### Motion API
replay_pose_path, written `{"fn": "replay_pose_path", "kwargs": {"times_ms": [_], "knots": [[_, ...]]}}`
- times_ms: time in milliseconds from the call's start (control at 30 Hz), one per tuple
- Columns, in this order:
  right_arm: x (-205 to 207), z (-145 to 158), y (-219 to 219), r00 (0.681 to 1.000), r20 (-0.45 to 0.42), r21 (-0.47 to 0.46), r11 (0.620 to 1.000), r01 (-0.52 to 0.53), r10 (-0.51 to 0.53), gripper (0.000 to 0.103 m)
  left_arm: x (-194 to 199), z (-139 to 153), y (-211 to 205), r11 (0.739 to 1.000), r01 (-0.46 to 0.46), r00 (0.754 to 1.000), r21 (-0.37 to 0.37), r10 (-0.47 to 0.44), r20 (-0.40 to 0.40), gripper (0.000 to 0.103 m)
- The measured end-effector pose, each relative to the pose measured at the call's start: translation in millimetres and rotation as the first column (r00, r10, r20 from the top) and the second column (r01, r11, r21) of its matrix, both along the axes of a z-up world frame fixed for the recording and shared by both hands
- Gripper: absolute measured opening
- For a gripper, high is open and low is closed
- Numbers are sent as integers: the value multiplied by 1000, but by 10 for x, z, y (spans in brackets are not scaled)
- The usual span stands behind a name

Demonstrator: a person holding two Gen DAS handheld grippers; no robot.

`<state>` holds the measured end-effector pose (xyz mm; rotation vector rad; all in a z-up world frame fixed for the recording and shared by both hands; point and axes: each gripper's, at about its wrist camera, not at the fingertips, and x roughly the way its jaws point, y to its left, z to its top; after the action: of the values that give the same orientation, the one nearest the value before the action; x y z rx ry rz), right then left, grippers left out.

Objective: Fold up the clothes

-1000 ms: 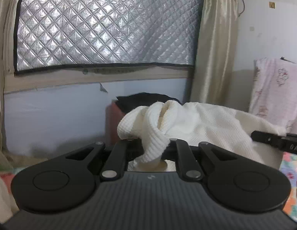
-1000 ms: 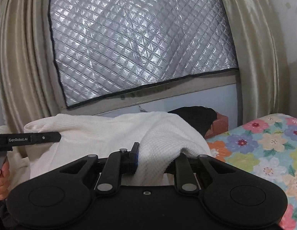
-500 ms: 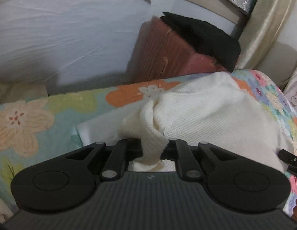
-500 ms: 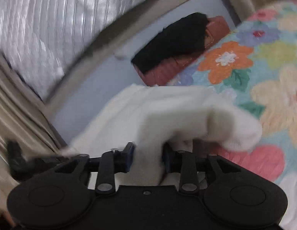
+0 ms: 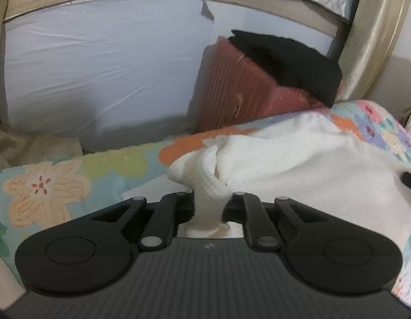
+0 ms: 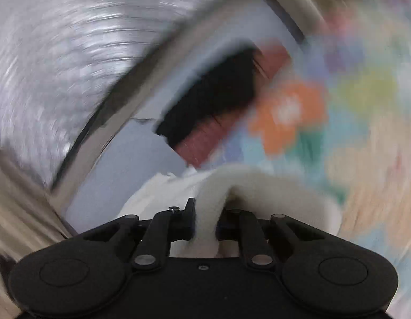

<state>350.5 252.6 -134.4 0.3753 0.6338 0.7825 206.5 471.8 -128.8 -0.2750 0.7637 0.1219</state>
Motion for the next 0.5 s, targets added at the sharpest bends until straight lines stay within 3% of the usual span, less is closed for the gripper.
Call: {"fn": "replay_pose_path", "kwargs": {"times_ms": [67, 100, 167, 200, 267, 300, 400, 500], "knots": [[-248, 171, 18, 976, 207, -105, 994, -41, 62, 13, 12, -7, 48, 998, -26, 1000, -53, 25, -16, 11], [-271, 134, -1, 974, 215, -137, 990, -45, 74, 12, 10, -30, 93, 993, -42, 999, -108, 38, -38, 16], [-35, -103, -120, 999, 29, -172, 985, -18, 23, 21, -32, -32, 152, 980, -52, 998, -193, 43, -53, 21], [46, -230, -222, 997, -71, -155, 988, 9, -20, 24, -73, -10, 165, 974, -46, 998, -222, 37, -45, 22], [75, -380, -432, 981, -182, -80, 996, 47, -61, 27, -234, 129, 125, 982, -43, 999, -185, 41, -18, 26], [10, -361, -499, 982, -177, -74, 996, 58, -71, 27, -317, 203, 100, 987, -49, 999, -154, 48, -7, 32], [-240, -177, -569, 987, -104, -162, 982, 101, -119, 28, -591, 425, 45, 995, -63, 995, -72, 68, 67, 52], [-531, 97, -522, 996, 41, -191, 978, 83, -77, 28, -723, 510, 3, 997, -37, 994, -61, 43, 101, 50]]}}
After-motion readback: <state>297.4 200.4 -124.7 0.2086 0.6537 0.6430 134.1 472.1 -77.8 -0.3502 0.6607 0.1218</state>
